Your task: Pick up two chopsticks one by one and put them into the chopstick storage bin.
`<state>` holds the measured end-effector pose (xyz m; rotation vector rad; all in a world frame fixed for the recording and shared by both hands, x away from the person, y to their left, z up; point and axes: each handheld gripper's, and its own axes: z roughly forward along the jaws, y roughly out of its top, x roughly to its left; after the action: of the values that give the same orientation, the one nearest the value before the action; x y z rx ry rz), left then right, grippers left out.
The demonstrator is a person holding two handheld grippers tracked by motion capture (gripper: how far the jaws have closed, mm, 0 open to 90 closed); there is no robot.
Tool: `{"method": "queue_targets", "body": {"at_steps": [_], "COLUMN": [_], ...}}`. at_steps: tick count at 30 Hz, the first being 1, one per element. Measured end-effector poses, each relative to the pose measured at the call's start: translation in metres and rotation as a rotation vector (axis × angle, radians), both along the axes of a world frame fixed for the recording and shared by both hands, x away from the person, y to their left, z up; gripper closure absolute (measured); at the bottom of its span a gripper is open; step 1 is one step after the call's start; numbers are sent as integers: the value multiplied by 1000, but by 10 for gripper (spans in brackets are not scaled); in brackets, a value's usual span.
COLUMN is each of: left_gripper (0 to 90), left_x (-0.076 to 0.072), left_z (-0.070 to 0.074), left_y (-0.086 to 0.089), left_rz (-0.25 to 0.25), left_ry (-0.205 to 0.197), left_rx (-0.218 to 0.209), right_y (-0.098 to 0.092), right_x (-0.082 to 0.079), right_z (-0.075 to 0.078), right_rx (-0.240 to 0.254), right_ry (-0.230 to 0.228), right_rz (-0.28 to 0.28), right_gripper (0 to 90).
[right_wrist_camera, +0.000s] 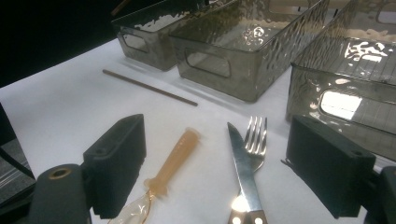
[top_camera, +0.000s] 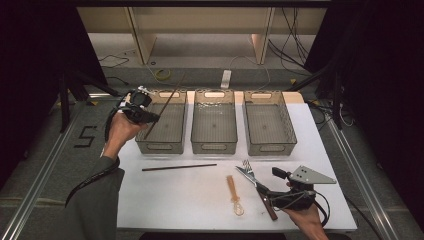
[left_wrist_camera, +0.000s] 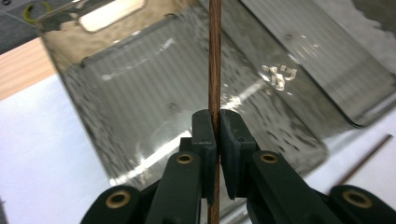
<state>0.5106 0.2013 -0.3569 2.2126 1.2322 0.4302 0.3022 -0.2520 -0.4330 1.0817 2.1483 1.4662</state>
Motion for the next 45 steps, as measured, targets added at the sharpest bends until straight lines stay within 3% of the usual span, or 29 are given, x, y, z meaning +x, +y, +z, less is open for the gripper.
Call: {"method": "queue_targets", "body": {"at_steps": [5, 9, 14, 23, 27, 37, 43, 45], "left_gripper": [843, 843, 843, 843, 842, 829, 640, 593], "left_x": [6, 11, 13, 16, 17, 18, 16, 12], "left_z": [-2, -7, -12, -21, -27, -39, -30, -25], "left_y": [7, 13, 13, 14, 13, 12, 13, 10], "left_rz": [20, 44, 55, 72, 72, 100, 122, 100], "left_ry": [-12, -2, -2, 11, 29, 36, 20, 15], "left_rx": [-12, 7, 29, 26, 58, 53, -3, -35], "right_y": [0, 0, 0, 0, 0, 0, 0, 0], "right_x": [0, 0, 0, 0, 0, 0, 0, 0], "right_z": [0, 0, 0, 0, 0, 0, 0, 0], "right_rx": [1, -1, 2, 2, 0, 0, 2, 4], "right_ry": [1, 3, 3, 1, 2, 5, 5, 6], "right_rz": [-1, 0, 0, 2, 3, 0, -1, -1], "right_gripper": [207, 206, 207, 207, 207, 207, 207, 207]}}
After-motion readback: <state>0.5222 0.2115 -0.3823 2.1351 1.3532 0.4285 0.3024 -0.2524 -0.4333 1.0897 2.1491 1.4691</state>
